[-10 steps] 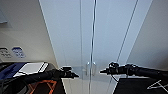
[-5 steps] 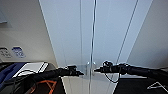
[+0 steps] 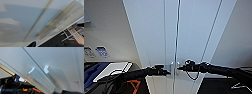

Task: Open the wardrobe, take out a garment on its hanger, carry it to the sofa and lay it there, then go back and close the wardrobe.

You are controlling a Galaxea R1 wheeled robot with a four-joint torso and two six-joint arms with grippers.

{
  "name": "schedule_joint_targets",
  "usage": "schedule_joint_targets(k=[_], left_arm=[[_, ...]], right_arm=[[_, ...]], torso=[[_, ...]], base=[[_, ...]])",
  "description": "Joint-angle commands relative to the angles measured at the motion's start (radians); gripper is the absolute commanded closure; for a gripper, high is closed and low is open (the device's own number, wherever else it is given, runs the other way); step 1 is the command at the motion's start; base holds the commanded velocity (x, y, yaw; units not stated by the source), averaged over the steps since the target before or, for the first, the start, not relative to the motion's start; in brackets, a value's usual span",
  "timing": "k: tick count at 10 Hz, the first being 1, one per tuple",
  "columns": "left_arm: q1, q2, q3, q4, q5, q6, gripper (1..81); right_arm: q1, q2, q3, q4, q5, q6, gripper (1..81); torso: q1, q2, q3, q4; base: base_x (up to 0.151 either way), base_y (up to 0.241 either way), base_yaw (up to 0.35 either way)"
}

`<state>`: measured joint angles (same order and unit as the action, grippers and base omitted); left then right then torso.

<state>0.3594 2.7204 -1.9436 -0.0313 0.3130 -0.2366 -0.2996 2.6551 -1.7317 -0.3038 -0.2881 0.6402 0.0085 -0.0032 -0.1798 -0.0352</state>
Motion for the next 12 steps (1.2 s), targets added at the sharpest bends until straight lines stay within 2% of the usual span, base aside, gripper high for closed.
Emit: schedule_joint_targets(k=[1, 4, 9, 10, 11, 12], left_arm=[[-0.161, 0.019, -0.032, -0.012, 0.009, 0.002, 1.0], [-0.161, 0.055, -0.078, -0.009, 0.008, 0.002, 1.0], [-0.182, 0.226, -0.257, 0.025, 0.006, 0.006, 1.0], [-0.187, 0.255, -0.282, 0.030, -0.009, 0.006, 1.0], [-0.187, 0.270, -0.281, 0.031, -0.066, 0.008, 1.0], [-0.187, 0.277, -0.268, 0.033, -0.094, 0.010, 1.0]], right_arm=[[0.179, 0.048, -0.075, -0.001, -0.008, 0.015, 1.0], [0.190, 0.114, -0.152, -0.003, -0.013, 0.015, 1.0], [0.191, 0.131, -0.124, 0.002, -0.014, 0.015, 1.0], [0.191, 0.133, -0.118, 0.000, -0.014, 0.015, 1.0], [0.190, 0.136, -0.121, -0.003, -0.014, 0.013, 1.0], [0.187, 0.136, -0.123, -0.003, -0.014, 0.013, 1.0]], torso=[[0.000, 0.000, 0.000, 0.000], [0.000, 0.000, 0.000, 0.000], [0.000, 0.001, -0.001, 0.000], [0.000, 0.001, -0.001, 0.000], [0.000, 0.001, -0.001, 0.000], [0.000, 0.001, -0.001, 0.000]], base=[[0.000, 0.000, 0.000], [0.000, 0.000, 0.000], [0.000, 0.000, 0.000], [0.000, 0.000, 0.000], [0.000, 0.000, 0.000], [0.000, 0.000, 0.000]])
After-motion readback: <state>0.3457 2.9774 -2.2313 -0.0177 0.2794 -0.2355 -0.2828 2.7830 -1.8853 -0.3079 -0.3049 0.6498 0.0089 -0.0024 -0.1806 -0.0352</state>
